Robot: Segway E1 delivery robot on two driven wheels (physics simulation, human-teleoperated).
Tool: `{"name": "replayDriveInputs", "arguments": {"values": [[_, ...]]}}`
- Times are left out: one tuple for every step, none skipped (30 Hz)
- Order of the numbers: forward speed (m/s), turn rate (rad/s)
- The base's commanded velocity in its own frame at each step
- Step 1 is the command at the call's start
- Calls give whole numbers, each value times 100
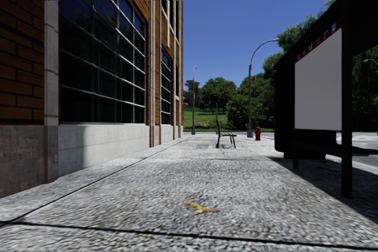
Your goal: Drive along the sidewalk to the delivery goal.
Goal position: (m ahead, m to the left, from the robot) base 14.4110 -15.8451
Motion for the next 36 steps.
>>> {"name": "replayDriveInputs", "arguments": {"values": [[200,3],[200,0],[200,0],[200,0],[200,0],[200,0],[200,0],[200,0],[200,0],[200,0],[200,0],[200,0],[200,0],[200,0],[200,0],[200,0],[200,0],[200,0],[200,0],[200,0],[200,0],[200,0],[200,0],[200,0],[200,0],[200,0],[200,0],[200,0],[200,0],[200,0],[200,0],[200,0],[200,0],[200,0],[200,0],[200,0]]}}
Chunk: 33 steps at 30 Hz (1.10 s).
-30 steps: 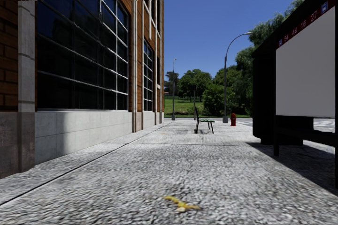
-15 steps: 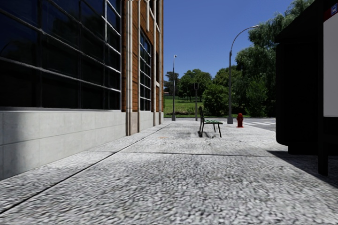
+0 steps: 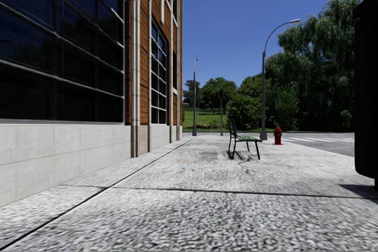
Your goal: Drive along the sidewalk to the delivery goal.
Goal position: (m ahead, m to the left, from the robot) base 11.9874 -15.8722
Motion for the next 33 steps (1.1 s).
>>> {"name": "replayDriveInputs", "arguments": {"values": [[200,0],[200,0],[200,0],[200,0],[200,0],[200,0],[200,0],[200,0],[200,0],[200,0],[200,0],[200,0],[200,0],[200,0],[200,0],[200,0],[200,0],[200,0],[200,0],[200,0],[200,0],[200,0],[200,0],[200,0],[200,0],[200,0],[200,0],[200,0],[200,0],[200,0],[200,0],[200,0],[200,0]]}}
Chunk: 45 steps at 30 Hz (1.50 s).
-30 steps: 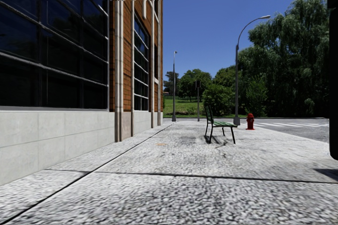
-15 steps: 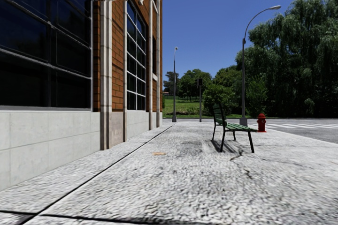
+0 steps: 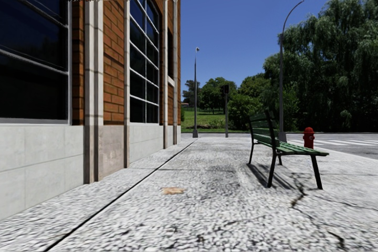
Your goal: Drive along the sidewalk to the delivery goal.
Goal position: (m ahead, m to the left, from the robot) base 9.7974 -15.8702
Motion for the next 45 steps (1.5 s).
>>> {"name": "replayDriveInputs", "arguments": {"values": [[200,0],[200,0],[200,0],[200,0],[200,0],[200,0],[200,0],[200,0],[200,0],[200,0],[200,0],[200,0],[200,0],[200,0],[200,0],[200,0],[200,0],[200,0],[200,0],[200,0],[200,0],[200,0],[200,0],[200,0],[200,0],[200,-2],[200,-4],[200,-9],[200,-16],[200,-16],[200,-21],[200,-24],[200,-25],[200,-25],[200,-25],[200,-25],[200,-25],[200,-25],[200,-25],[200,-25],[200,-25],[200,-25],[200,-25],[200,-25],[200,-25]]}}
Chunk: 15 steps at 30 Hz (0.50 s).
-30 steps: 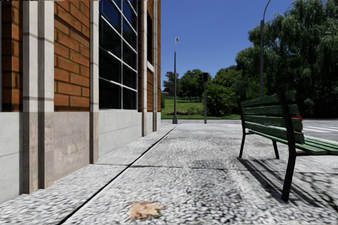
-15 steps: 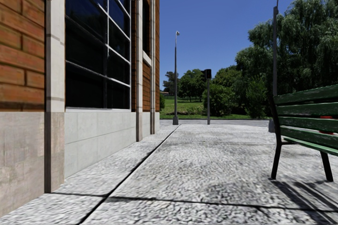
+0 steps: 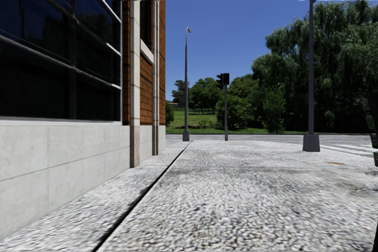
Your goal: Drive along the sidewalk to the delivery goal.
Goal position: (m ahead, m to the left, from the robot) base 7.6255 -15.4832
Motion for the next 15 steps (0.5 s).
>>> {"name": "replayDriveInputs", "arguments": {"values": [[200,-25],[200,-25],[200,-25],[200,-25],[200,-25],[200,-25],[200,-25],[200,-25],[200,-25],[200,-25],[200,-26],[200,-26],[200,-26],[200,-26],[200,-26]]}}
